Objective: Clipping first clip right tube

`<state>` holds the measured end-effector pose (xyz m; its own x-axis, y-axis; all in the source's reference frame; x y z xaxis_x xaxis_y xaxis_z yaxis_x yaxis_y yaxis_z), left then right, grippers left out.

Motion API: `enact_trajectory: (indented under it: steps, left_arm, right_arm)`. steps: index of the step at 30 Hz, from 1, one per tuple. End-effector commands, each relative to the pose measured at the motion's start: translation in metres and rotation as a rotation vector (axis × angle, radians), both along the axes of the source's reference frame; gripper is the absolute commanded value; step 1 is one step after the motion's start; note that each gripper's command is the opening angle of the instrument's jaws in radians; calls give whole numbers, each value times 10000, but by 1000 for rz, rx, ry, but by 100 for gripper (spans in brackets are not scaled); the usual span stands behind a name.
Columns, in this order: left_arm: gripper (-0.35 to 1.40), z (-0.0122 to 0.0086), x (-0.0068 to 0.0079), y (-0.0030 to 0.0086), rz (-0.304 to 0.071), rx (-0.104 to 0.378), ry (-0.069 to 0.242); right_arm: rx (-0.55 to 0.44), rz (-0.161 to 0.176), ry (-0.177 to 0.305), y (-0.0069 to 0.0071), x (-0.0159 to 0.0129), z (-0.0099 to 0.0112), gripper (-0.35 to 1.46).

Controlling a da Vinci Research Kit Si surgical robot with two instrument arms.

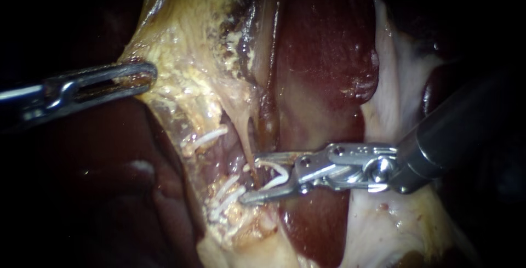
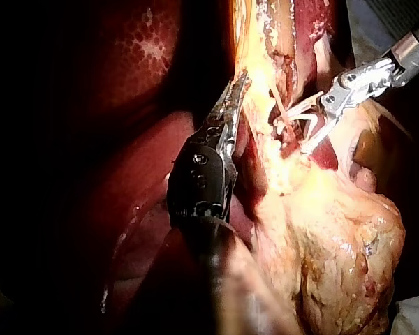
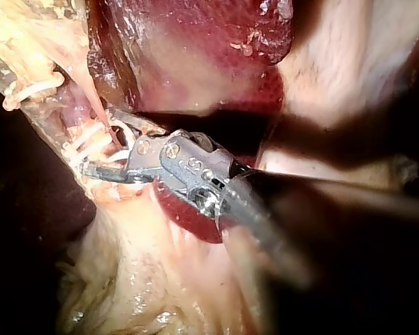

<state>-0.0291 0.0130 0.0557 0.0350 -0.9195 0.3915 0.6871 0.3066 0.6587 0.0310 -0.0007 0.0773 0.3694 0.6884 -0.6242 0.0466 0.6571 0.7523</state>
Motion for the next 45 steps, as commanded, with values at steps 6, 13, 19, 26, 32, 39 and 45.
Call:
enact_trajectory:
  steps: [6, 13, 19, 26, 32, 39, 45]
  left_arm:
    - [-35, -1, 0, 0, 0, 0, 0]
    - [-35, -1, 0, 0, 0, 0, 0]
    - [-35, -1, 0, 0, 0, 0, 0]
    - [-35, -1, 0, 0, 0, 0, 0]
    - [-35, -1, 0, 0, 0, 0, 0]
    - [-35, -1, 0, 0, 0, 0, 0]
    - [-35, -1, -1, 0, -1, 0, 1]
  right_arm:
    - [65, -22, 86, -5, 5, -14, 56]
    - [99, -64, 122, -15, 11, -18, 53]
    - [132, -106, 129, -30, 16, -4, 50]
    - [155, -118, 126, -38, 16, 9, 46]
    - [164, -120, 116, -37, 14, 13, 43]
    - [167, -90, 117, -25, 15, 9, 6]
    - [136, -32, 65, -19, 12, 16, -35]
